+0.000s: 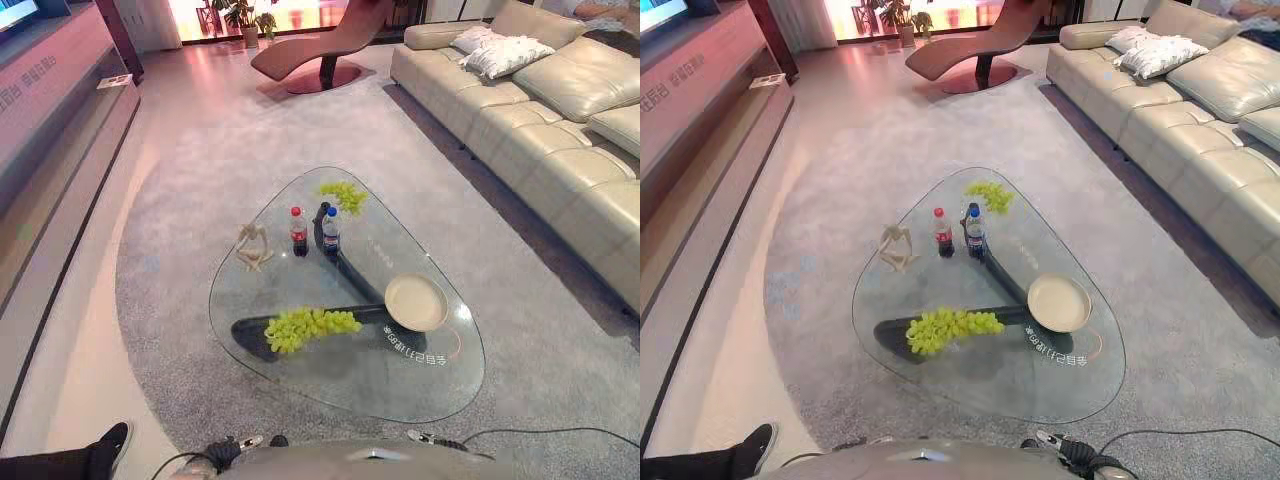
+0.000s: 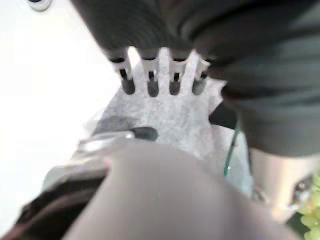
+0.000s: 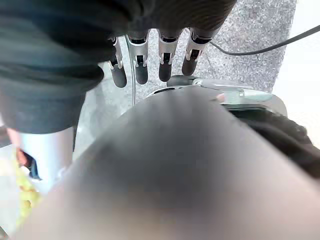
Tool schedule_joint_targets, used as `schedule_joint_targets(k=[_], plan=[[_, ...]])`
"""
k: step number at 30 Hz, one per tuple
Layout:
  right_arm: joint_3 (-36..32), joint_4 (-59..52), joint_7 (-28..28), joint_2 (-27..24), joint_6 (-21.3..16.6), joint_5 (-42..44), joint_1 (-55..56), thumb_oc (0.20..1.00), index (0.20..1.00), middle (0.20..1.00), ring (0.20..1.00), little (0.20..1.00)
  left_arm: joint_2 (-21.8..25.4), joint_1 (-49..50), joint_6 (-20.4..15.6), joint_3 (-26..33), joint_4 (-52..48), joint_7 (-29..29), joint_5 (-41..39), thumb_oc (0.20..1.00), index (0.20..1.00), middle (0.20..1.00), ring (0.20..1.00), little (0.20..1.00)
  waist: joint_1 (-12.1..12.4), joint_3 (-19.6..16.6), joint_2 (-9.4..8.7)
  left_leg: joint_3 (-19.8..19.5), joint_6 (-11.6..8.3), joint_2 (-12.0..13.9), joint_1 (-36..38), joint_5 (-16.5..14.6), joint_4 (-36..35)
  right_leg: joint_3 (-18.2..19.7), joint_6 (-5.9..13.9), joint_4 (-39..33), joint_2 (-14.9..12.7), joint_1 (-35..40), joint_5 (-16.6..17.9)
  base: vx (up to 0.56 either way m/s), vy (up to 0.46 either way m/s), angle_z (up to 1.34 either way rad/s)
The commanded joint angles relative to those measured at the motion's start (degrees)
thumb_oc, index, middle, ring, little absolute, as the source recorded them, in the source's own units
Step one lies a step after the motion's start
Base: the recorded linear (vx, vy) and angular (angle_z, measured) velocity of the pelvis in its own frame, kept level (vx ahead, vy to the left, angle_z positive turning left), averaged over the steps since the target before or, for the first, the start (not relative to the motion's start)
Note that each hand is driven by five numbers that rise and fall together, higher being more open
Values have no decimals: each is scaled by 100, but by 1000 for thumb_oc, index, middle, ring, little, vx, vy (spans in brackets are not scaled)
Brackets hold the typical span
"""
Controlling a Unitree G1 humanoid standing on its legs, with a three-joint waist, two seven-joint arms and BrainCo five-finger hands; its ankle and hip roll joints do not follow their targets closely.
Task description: Pick up fruits into the plate
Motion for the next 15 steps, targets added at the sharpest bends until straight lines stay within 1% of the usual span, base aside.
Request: schedule_joint_targets(k=[1,2,6,9,11,13,15], plan=[[154,22,14,292,-65,85,-439,1000,1000,1000,1000,1000,23,-593,-177,-14,230,143,219,1000,1000,1000,1000,1000,23,389,-178,245,317,-532,405,-806,44,91,-31,354,65,142,-373,-111,201,25],[155,20,15,294,-60,78,-438,1000,1000,1000,1000,1000,22,-594,-193,-11,232,121,195,1000,1000,1000,1000,1000,21,389,-178,248,319,-533,407,-807,44,97,-31,357,64,141,-374,59,27,0],[165,67,40,283,-41,46,-437,1000,1000,1000,1000,1000,24,-590,-60,14,256,178,254,1000,1000,1000,1000,1000,10,383,-174,289,357,-543,433,-835,48,134,-32,401,64,134,-412,60,20,0],[184,81,49,269,-39,50,-430,1000,1000,1000,1000,1000,48,-593,57,9,304,380,407,1000,1000,1000,1000,1000,7,407,-182,293,378,-555,437,-850,63,144,-36,414,53,127,-414,54,11,-1],[200,89,48,282,-51,51,-425,1000,1000,1000,1000,1000,52,-580,47,-4,340,448,700,1000,1000,1000,1000,1000,4,437,-190,302,385,-555,432,-853,73,168,-37,412,49,119,-406,53,8,-1],[243,74,41,284,-43,55,-437,1000,1000,1000,1000,1000,59,-600,-66,-130,343,488,1105,1000,1000,1000,1000,1000,-6,478,-190,312,394,-555,413,-857,85,191,-33,428,45,77,-395,42,7,-3],[287,76,45,265,-48,47,-472,1000,1000,1000,1000,1000,68,-636,-75,-283,297,600,1206,1000,1000,1000,1000,1000,-14,533,-180,323,402,-551,379,-853,94,212,-25,450,42,24,-390,24,7,-4]])
